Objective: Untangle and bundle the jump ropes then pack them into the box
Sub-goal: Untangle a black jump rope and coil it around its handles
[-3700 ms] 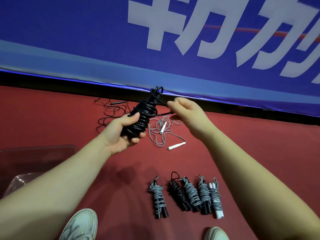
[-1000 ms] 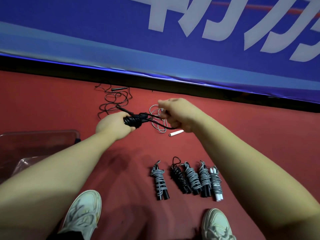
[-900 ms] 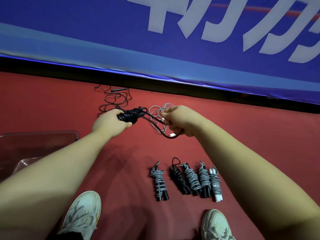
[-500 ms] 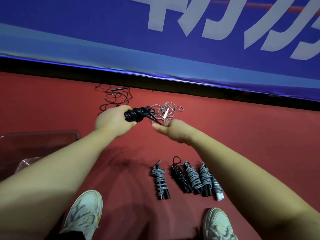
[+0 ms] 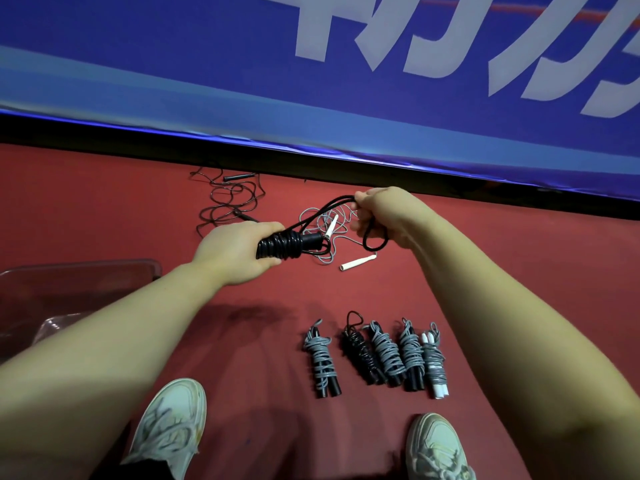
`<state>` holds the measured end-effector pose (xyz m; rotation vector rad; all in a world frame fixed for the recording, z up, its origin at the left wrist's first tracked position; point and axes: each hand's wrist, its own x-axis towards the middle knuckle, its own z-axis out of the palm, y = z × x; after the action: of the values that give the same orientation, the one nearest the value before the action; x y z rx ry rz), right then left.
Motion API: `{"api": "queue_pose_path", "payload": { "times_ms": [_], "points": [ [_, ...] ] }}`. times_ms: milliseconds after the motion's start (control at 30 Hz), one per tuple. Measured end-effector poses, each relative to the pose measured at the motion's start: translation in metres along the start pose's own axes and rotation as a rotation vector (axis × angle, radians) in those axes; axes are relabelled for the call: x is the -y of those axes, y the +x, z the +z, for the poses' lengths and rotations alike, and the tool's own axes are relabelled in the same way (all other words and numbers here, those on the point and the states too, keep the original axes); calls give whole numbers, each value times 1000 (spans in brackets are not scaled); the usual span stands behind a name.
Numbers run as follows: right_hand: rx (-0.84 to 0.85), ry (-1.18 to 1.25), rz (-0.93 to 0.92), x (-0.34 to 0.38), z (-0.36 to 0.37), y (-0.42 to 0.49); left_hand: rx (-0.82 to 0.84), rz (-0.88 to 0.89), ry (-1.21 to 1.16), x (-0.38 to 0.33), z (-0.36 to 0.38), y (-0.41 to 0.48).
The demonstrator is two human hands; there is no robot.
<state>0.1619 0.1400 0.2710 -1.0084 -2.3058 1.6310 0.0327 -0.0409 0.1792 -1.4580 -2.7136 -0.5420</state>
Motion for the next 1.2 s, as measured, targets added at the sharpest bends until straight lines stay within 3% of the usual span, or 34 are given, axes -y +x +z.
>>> {"api": "queue_pose_path", "payload": {
  "times_ms": [67, 200, 267, 400, 533, 633, 800, 933, 1033, 1100, 1200],
  "points": [
    [13, -73, -22, 5, 6, -8, 3, -69, -47, 0, 3, -1],
    [-35, -584, -299, 5, 21, -22, -69, -238, -350, 5, 0, 3],
    [-23, -665, -345, 3, 16, -22, -54, -185, -331, 12, -3, 0],
    [15, -645, -248, -5, -4, -16, 60, 26, -86, 26, -3, -14],
    [39, -225, -165, -7, 7, -10, -12, 105, 43, 19, -3, -10],
    [2, -14, -206, 0, 19, -6, -19, 112, 11, 16, -1, -6],
    [38, 890, 40, 0, 24, 2, -142, 319, -14, 20, 0, -10],
    [7, 955, 100, 1, 25, 7, -174, 333, -23, 21, -1, -13],
    [8, 998, -14, 8, 34, -3, -218, 102, -237, 21, 1, -14],
    [4, 798, -158, 13, 43, -14, -179, -28, -335, 16, -1, -9],
    [-141, -104, -487, 4, 51, -27, -138, -180, -477, 7, -9, 2]
  ]
}}
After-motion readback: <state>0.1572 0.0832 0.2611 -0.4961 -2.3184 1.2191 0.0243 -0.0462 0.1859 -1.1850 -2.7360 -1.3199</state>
